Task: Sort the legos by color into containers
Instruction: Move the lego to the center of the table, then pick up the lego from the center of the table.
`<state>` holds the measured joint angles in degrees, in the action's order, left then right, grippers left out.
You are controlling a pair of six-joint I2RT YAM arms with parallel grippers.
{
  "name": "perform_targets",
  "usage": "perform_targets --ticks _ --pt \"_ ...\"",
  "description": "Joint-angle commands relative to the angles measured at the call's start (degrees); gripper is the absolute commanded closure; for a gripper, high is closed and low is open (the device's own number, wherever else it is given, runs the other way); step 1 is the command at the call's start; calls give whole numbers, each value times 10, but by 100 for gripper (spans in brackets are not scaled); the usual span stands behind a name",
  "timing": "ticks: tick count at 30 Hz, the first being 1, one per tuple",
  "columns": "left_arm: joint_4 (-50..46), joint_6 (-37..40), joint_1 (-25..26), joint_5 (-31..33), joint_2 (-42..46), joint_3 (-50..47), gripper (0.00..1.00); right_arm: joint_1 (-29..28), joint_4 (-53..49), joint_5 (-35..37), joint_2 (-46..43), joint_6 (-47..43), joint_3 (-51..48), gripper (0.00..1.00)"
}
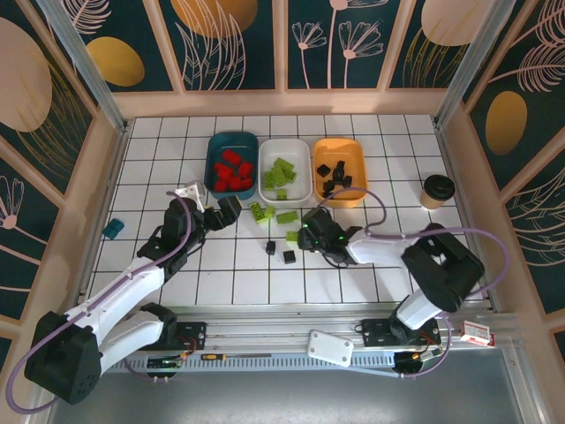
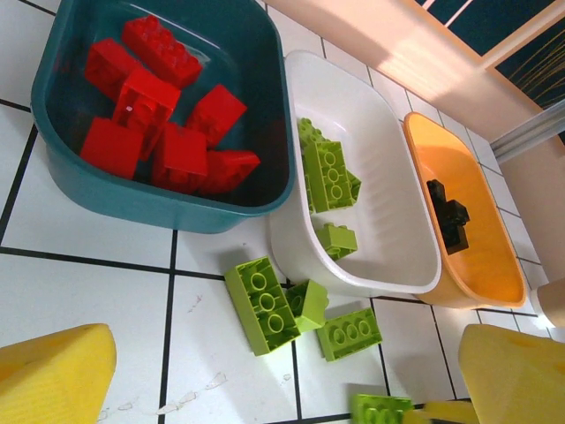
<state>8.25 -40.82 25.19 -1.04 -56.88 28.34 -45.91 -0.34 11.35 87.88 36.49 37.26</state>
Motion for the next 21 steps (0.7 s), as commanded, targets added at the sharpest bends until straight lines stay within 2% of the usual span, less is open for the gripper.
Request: perform_targets --ticks 1,5,14,18,21 --pt "-9 -5 0 0 16 -10 2 17 -63 36 -54 12 -31 45" --pt "-13 -5 0 1 17 -12 2 11 -49 24 -81 -10 -15 34" --pt "-14 -2 1 5 17 -22 1 -18 -35 43 10 -2 38 18" --pt "-19 0 0 10 17 -23 2 -26 -43 63 35 11 57 4" --pt "-16 -1 0 10 17 -27 1 -35 -52 82 54 22 68 3"
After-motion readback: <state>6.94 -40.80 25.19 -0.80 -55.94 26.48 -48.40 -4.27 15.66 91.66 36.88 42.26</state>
